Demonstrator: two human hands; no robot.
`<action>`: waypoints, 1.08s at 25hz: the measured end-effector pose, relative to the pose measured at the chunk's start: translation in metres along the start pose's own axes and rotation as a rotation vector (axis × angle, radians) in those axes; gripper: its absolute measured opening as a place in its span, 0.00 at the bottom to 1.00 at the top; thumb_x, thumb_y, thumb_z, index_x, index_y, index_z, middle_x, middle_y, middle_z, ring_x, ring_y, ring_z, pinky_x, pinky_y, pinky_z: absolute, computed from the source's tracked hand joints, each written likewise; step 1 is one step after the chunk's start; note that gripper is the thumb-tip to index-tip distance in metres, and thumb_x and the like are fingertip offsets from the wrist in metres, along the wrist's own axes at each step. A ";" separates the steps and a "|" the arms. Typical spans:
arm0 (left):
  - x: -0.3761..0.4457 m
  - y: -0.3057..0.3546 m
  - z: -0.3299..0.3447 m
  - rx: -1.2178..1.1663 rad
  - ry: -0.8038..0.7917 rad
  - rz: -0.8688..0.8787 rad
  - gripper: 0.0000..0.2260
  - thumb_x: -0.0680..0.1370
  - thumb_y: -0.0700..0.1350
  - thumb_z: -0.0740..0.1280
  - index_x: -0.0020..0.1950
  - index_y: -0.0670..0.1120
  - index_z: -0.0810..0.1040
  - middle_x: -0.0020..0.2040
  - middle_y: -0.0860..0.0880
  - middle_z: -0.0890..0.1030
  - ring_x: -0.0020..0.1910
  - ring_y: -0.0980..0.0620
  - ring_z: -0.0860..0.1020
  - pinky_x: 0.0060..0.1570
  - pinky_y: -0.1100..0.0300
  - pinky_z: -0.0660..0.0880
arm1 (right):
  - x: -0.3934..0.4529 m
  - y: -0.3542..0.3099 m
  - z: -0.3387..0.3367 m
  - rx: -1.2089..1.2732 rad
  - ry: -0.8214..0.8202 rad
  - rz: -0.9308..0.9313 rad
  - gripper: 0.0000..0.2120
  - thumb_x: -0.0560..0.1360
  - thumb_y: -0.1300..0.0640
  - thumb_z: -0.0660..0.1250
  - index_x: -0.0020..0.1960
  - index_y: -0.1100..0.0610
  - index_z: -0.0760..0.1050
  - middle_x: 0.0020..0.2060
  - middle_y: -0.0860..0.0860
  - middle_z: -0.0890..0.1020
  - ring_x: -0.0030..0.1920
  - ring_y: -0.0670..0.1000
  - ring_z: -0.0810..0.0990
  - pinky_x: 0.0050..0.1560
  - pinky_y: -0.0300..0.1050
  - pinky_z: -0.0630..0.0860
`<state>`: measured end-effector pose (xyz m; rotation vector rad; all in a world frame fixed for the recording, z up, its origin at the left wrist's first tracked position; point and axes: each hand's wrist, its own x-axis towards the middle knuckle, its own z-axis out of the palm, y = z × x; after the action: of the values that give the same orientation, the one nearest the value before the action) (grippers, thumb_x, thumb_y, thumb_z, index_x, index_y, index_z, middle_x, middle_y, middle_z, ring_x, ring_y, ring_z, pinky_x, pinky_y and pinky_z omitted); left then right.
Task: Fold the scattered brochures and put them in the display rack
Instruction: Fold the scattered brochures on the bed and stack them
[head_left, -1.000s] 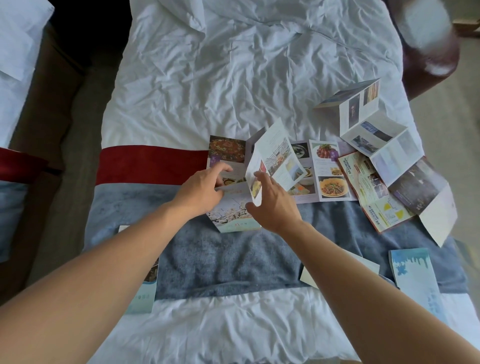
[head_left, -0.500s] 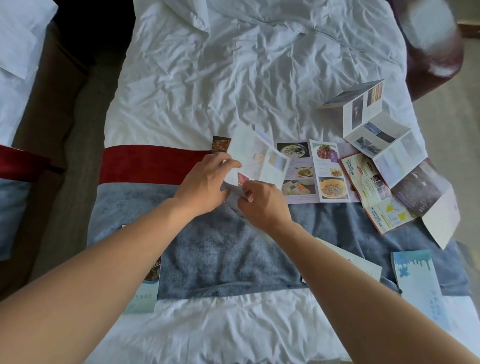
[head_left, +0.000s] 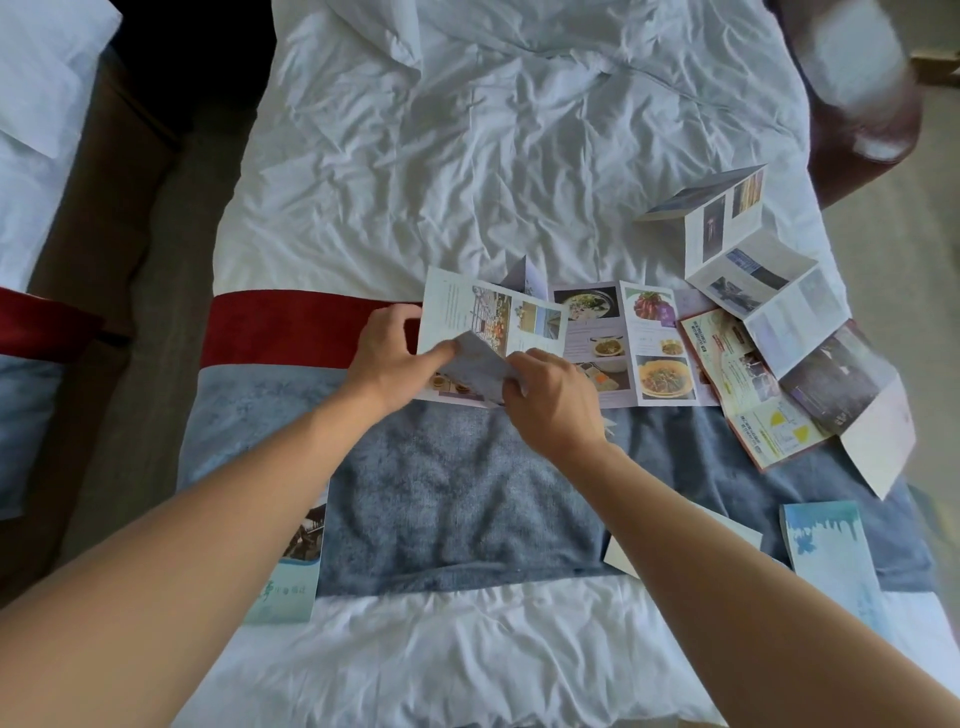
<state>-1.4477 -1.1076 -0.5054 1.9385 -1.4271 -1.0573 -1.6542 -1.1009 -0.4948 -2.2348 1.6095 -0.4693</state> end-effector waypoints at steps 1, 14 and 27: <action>0.000 -0.001 -0.003 -0.092 -0.050 -0.152 0.40 0.70 0.64 0.72 0.75 0.46 0.64 0.72 0.47 0.68 0.69 0.51 0.68 0.64 0.57 0.66 | 0.001 -0.001 -0.001 0.003 0.009 -0.002 0.12 0.71 0.65 0.66 0.34 0.56 0.65 0.29 0.48 0.70 0.27 0.54 0.67 0.28 0.39 0.54; -0.001 0.012 -0.009 -0.176 -0.045 0.026 0.07 0.79 0.48 0.67 0.46 0.48 0.84 0.46 0.57 0.83 0.43 0.65 0.77 0.43 0.70 0.70 | 0.012 0.003 -0.001 0.215 0.119 0.166 0.16 0.75 0.56 0.70 0.60 0.56 0.70 0.55 0.50 0.79 0.53 0.52 0.79 0.41 0.41 0.72; -0.006 -0.010 -0.015 -0.113 -0.036 -0.196 0.35 0.74 0.46 0.72 0.78 0.50 0.59 0.56 0.52 0.77 0.50 0.55 0.78 0.46 0.62 0.73 | 0.019 -0.012 0.011 0.708 -0.226 0.715 0.21 0.73 0.68 0.66 0.64 0.55 0.75 0.41 0.52 0.79 0.40 0.50 0.80 0.44 0.56 0.84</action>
<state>-1.4310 -1.0996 -0.5026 2.0161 -1.1865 -1.2392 -1.6338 -1.1149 -0.4975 -1.0737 1.6400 -0.4567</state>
